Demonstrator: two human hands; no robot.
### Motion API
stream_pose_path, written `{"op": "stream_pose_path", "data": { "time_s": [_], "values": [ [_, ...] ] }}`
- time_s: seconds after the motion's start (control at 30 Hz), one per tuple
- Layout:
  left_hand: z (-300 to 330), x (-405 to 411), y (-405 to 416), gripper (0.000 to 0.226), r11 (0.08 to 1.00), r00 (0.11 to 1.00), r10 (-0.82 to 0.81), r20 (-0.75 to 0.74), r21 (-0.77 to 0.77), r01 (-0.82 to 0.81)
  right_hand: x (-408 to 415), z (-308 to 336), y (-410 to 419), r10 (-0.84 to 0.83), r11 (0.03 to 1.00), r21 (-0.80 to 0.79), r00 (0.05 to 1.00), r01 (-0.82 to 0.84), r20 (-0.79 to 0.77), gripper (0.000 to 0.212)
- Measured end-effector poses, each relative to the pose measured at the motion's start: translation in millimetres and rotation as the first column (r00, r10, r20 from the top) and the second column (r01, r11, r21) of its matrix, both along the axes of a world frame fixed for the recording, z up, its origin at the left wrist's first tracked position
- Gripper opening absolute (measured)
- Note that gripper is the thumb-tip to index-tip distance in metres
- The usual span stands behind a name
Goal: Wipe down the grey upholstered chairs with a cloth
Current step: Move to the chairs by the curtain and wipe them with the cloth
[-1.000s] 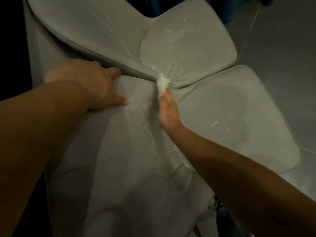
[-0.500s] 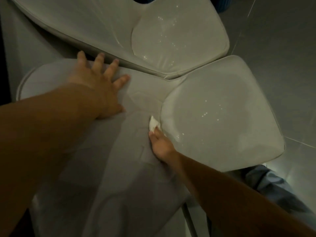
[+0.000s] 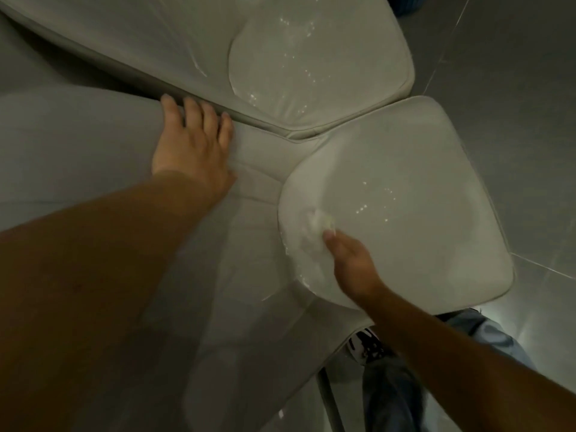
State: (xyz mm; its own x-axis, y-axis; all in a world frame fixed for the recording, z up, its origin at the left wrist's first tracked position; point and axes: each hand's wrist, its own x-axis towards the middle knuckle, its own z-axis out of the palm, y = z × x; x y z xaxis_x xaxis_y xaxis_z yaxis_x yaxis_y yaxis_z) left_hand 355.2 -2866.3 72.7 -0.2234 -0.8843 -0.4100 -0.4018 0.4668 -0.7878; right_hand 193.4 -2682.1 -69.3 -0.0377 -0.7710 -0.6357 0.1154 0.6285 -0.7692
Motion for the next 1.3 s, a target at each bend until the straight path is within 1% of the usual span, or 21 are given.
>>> {"op": "stream_pose_path", "data": {
  "time_s": [0.07,0.1,0.13,0.2,0.27,0.37,0.47,0.53,0.6,0.67,0.73,0.77,0.87,0.9,1.0,1.03,1.1,1.2,1.27,1.3],
  "values": [
    [-5,0,-5,0.08,0.999,1.0,-0.012,-0.016,-0.034,0.012,-6,-1,-27,-0.005,0.993,-0.115,0.971,-0.023,-0.237,0.051],
    [-8,-3,-7,0.076,0.999,1.0,-0.003,-0.03,-0.046,0.002,-8,-3,-42,-0.012,0.981,-0.183,0.933,-0.058,-0.359,0.052],
    [-12,-6,-8,0.071,0.998,0.999,0.013,-0.048,-0.058,-0.016,-11,-7,-59,-0.012,0.963,-0.242,0.878,-0.119,-0.478,0.052],
    [-21,-9,-13,0.067,0.994,0.995,0.042,-0.086,-0.094,-0.05,-15,-20,-95,0.019,0.909,-0.296,0.74,-0.292,-0.672,0.049],
    [-30,-9,-20,0.071,0.989,0.993,0.053,-0.102,-0.134,-0.066,-18,-38,-131,0.041,0.847,-0.288,0.595,-0.447,-0.803,0.048],
    [-40,-8,-28,0.076,0.986,0.985,0.014,-0.171,-0.163,-0.042,-11,-68,-162,0.083,0.776,-0.212,0.43,-0.594,-0.899,0.051],
    [-48,-13,-35,0.072,0.987,0.971,-0.004,-0.241,-0.158,-0.035,10,-101,-156,0.207,0.662,-0.093,0.301,-0.744,-0.931,0.056],
    [-51,-13,-39,0.07,0.987,0.967,-0.04,-0.251,-0.158,0.0,20,-121,-146,0.221,0.654,-0.003,0.196,-0.757,-0.955,0.06],
    [-53,-11,-42,0.069,0.986,0.962,-0.08,-0.261,-0.164,0.038,32,-131,-142,0.199,0.689,0.059,0.11,-0.722,-0.974,0.065],
    [-56,-9,-43,0.07,0.983,0.963,-0.111,-0.247,-0.168,0.071,43,-132,-140,0.186,0.722,0.064,0.105,-0.689,-0.977,0.067],
    [-57,-9,-43,0.072,0.982,0.965,-0.132,-0.228,-0.162,0.096,47,-131,-134,0.169,0.701,0.03,0.125,-0.712,-0.978,0.065],
    [-57,-9,-44,0.073,0.983,0.966,-0.135,-0.222,-0.156,0.101,46,-131,-130,0.159,0.658,0.004,0.134,-0.753,-0.978,0.062],
    [-56,-10,-44,0.078,0.985,0.969,-0.137,-0.205,-0.135,0.111,41,-131,-116,0.186,0.448,-0.05,0.148,-0.893,-0.971,0.052],
    [-56,-11,-43,0.078,0.985,0.971,-0.14,-0.196,-0.132,0.115,43,-131,-111,0.208,0.406,-0.055,0.15,-0.912,-0.966,0.05],
    [-56,-11,-42,0.077,0.987,0.973,-0.132,-0.188,-0.118,0.111,47,-128,-100,0.26,0.351,-0.066,0.165,-0.934,-0.952,0.048],
    [-56,-11,-42,0.076,0.989,0.975,-0.121,-0.186,-0.11,0.102,45,-127,-98,0.269,0.304,-0.071,0.157,-0.95,-0.95,0.046],
    [-54,-13,-41,0.075,0.991,0.977,-0.102,-0.185,-0.103,0.084,35,-123,-94,0.32,0.16,-0.059,0.108,-0.985,-0.941,0.045],
    [-52,-17,-40,0.074,0.994,0.983,-0.077,-0.168,-0.092,0.062,20,-111,-75,0.42,-0.057,-0.004,-0.02,-0.998,-0.907,0.043],
    [-52,-18,-39,0.072,0.995,0.985,-0.068,-0.157,-0.086,0.055,19,-102,-54,0.477,-0.149,0.012,-0.082,-0.989,-0.875,0.041],
    [-52,-17,-38,0.07,0.995,0.986,-0.074,-0.149,-0.08,0.062,19,-98,-44,0.52,-0.162,0.004,-0.089,-0.987,-0.849,0.039]
  ]
}}
